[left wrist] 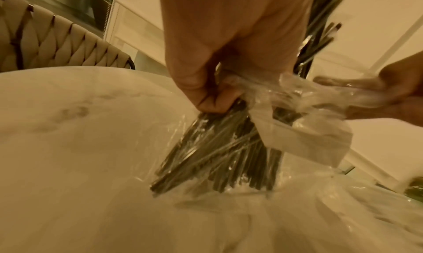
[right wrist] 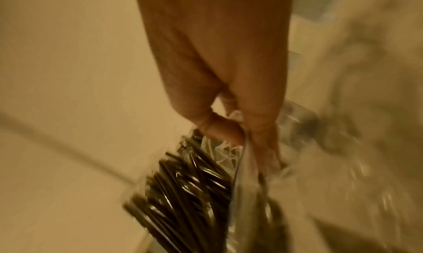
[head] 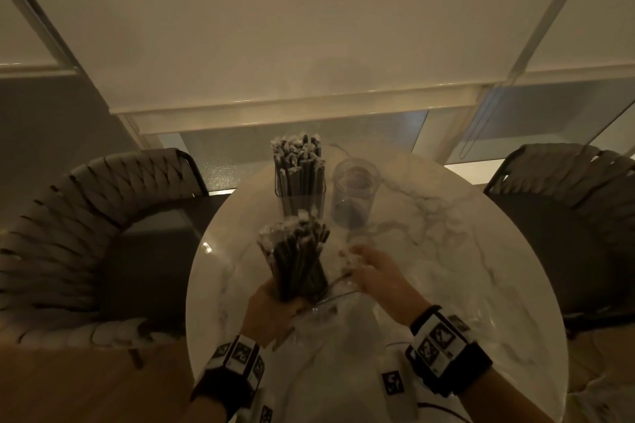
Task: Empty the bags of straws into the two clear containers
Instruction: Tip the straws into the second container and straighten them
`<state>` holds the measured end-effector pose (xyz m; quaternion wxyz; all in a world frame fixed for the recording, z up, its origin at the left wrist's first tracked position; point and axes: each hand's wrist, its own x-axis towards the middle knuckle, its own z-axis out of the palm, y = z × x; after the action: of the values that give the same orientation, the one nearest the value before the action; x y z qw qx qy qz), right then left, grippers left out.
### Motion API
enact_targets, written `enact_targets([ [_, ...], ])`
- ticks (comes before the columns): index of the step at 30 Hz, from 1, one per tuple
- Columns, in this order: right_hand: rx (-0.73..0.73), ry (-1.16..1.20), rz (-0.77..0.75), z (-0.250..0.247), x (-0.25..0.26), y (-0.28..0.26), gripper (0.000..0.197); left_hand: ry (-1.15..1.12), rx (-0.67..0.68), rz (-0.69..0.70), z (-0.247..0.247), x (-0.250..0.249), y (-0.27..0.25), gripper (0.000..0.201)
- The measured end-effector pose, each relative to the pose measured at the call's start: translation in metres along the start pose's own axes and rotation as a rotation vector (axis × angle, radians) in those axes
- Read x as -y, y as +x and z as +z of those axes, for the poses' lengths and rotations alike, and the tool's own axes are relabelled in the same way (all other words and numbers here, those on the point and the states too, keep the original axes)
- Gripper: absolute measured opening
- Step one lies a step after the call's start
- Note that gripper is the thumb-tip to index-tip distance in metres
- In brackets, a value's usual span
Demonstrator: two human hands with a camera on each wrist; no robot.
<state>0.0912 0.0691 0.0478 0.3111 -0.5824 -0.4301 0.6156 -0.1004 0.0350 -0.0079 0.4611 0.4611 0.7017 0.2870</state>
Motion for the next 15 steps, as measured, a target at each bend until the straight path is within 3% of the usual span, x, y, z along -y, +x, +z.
enact_targets([
  [1,-0.093,-0.217,-0.028,-0.002,0.004,0.000,0.021,-0.023,-0.023,0.009,-0.001,-0.002,-0.002,0.021],
  [3,-0.145,-0.262,-0.026,-0.006,0.009,0.001,0.016,-0.083,-0.037,0.003,-0.001,-0.002,-0.003,0.017],
  [6,-0.078,0.028,0.042,-0.009,0.010,0.005,0.019,-0.138,-0.024,0.011,-0.002,-0.007,-0.006,0.024],
  [11,0.036,0.515,0.164,-0.011,0.007,0.007,0.029,-0.256,0.057,0.047,-0.014,-0.019,-0.012,0.009],
  [13,-0.006,0.432,0.067,-0.018,0.012,0.004,0.025,-0.287,0.116,0.096,-0.020,-0.033,-0.016,0.020],
  [15,-0.069,0.120,-0.132,-0.034,0.025,-0.011,0.015,-0.299,0.179,0.139,-0.029,-0.052,-0.019,0.018],
])
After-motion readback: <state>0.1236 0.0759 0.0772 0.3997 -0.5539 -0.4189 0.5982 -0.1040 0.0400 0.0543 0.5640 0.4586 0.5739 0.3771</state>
